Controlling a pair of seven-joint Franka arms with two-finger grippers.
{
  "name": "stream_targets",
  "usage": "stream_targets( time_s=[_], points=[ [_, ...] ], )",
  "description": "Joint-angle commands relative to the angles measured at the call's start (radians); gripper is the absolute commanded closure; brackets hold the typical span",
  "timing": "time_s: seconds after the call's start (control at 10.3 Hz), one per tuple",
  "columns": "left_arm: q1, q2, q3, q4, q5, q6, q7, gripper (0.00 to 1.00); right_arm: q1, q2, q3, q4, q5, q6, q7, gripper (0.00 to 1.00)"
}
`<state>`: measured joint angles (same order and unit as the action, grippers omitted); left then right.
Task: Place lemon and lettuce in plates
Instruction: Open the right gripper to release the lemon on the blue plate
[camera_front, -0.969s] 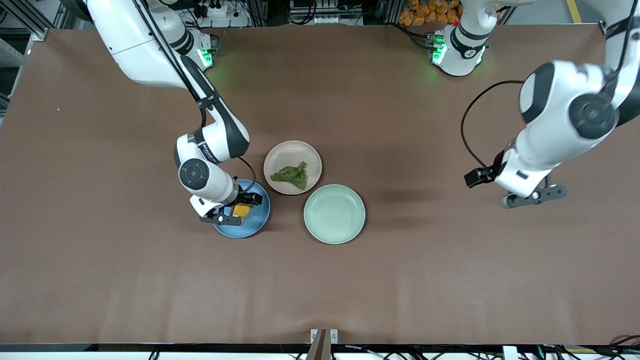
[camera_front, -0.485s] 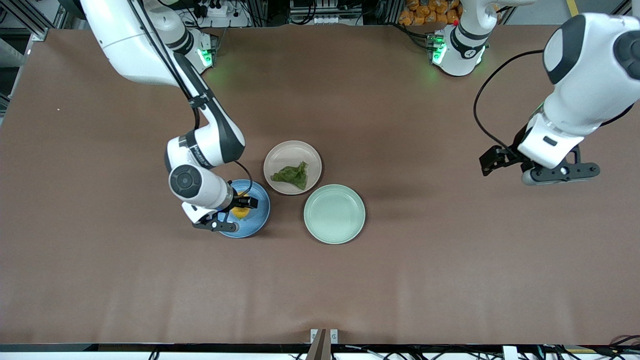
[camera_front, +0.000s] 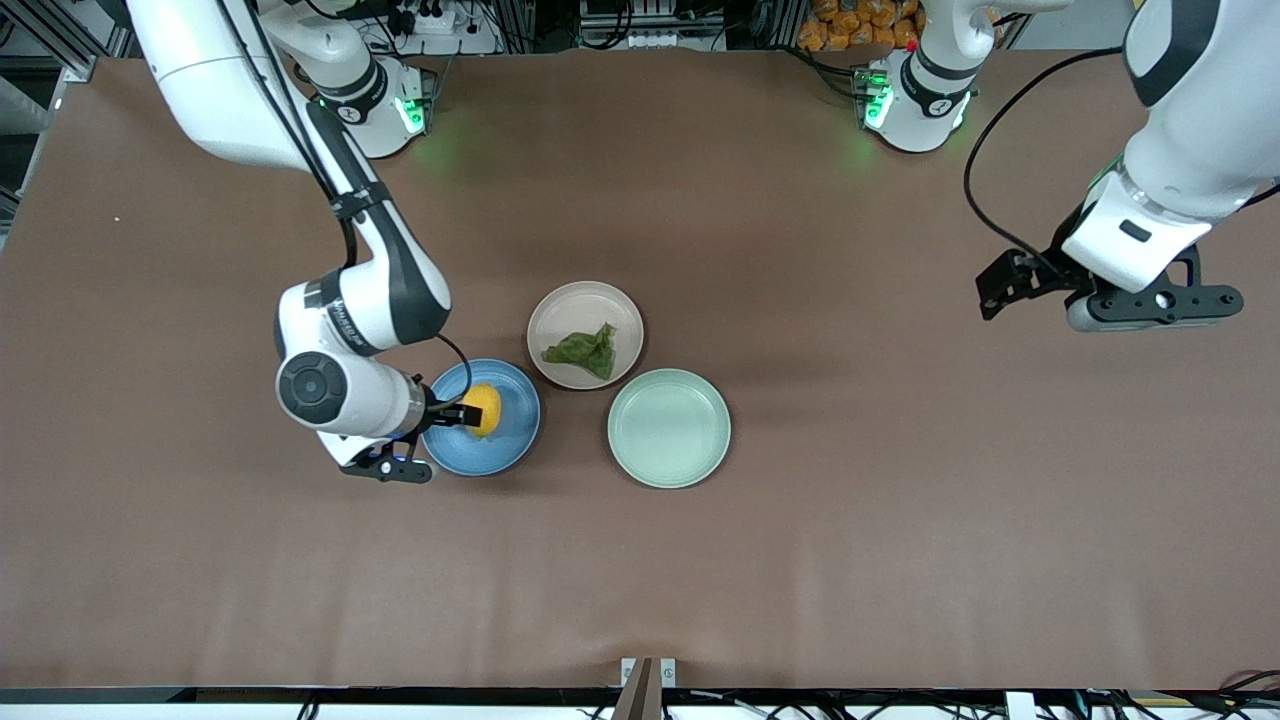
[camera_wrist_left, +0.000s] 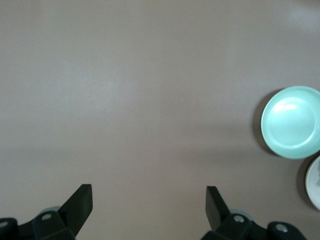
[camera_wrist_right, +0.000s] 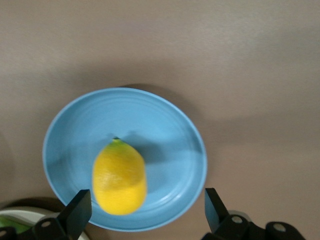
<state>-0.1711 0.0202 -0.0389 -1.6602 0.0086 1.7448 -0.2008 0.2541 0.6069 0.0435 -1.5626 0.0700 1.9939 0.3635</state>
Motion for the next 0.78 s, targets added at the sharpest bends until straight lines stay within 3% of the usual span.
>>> stream_targets(
  time_s=[0.0,0.39,0.68],
  points=[
    [0.001,0.007,0.010,0.097,-0.006,-0.121,0.076,0.00,-0.062,-0.029,0.009,-0.004,-0.018,-0.053,-0.082,0.00],
    [0.002,0.015,0.010,0.174,-0.004,-0.244,0.078,0.00,-0.116,-0.038,0.007,-0.010,-0.088,-0.099,-0.115,0.00],
    [0.008,0.007,0.011,0.181,0.007,-0.252,0.083,0.00,-0.159,-0.058,0.007,-0.045,-0.110,-0.099,-0.145,0.00]
  ],
)
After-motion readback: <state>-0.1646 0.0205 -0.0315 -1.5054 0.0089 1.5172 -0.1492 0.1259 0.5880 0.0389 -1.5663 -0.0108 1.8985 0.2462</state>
